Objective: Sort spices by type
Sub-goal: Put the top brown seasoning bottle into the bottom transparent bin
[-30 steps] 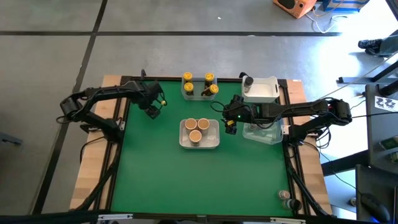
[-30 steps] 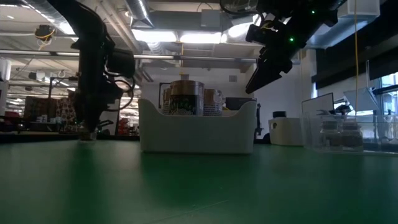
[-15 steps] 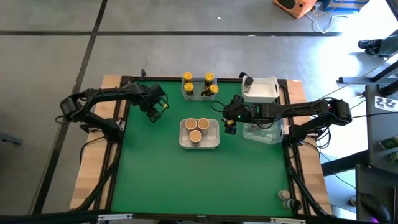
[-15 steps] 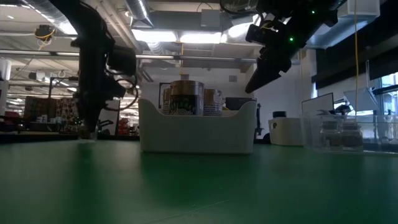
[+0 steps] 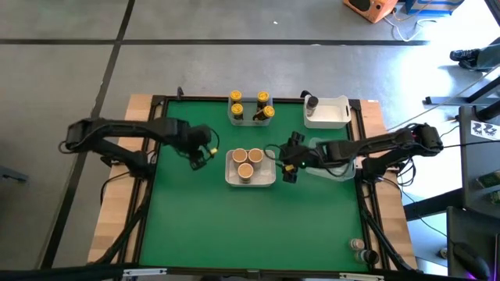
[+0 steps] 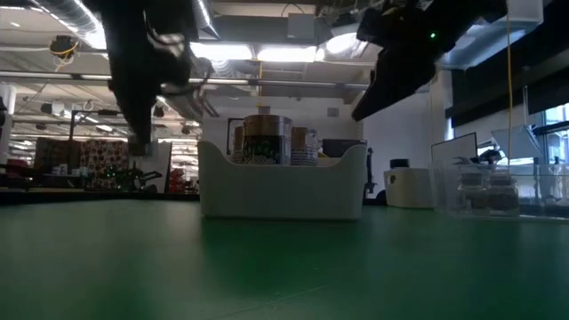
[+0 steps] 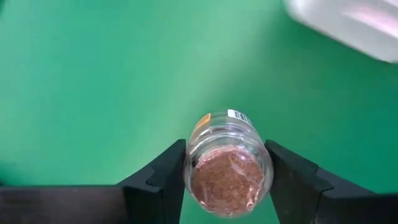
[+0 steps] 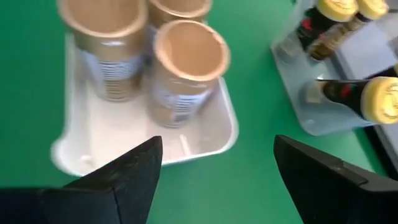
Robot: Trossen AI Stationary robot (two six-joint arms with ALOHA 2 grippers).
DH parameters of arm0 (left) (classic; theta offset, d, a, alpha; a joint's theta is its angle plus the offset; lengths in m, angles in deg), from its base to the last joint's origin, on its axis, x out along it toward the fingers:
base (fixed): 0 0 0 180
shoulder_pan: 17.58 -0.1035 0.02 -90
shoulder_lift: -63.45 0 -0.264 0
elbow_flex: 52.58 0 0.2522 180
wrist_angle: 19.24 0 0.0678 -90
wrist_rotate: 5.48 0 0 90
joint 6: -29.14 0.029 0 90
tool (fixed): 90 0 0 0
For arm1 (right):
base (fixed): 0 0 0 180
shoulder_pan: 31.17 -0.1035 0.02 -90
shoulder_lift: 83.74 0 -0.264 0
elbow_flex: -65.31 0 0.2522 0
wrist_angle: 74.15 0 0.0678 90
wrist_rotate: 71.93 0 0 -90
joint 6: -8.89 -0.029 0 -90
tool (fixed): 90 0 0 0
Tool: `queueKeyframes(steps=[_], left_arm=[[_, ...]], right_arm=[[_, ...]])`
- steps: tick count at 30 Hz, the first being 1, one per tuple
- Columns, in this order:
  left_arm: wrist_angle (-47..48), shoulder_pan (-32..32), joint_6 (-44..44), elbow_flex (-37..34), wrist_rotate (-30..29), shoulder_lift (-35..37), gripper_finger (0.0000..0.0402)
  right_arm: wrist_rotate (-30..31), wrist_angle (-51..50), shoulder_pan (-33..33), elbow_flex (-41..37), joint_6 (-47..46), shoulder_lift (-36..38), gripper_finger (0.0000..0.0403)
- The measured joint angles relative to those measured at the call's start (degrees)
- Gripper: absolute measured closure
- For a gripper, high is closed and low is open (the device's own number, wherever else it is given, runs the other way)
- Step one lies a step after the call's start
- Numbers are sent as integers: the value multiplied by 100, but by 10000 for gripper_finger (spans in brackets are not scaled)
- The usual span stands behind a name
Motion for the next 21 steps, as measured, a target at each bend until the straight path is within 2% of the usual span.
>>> queueKeyframes(steps=[11, 16, 21], left_arm=[[-309, 2260, -1468, 486, 1, -38, 232], [-1123, 2914, -1913, 505, -1, -326, 232], [-1695, 3342, -1940, 767, -1, -984, 233]], right_arm=[[0, 456, -1405, 0, -1182, 0, 96], [17, 758, -2143, 0, -1738, 0, 96], [108, 1076, -2817, 0, -2397, 0, 96]])
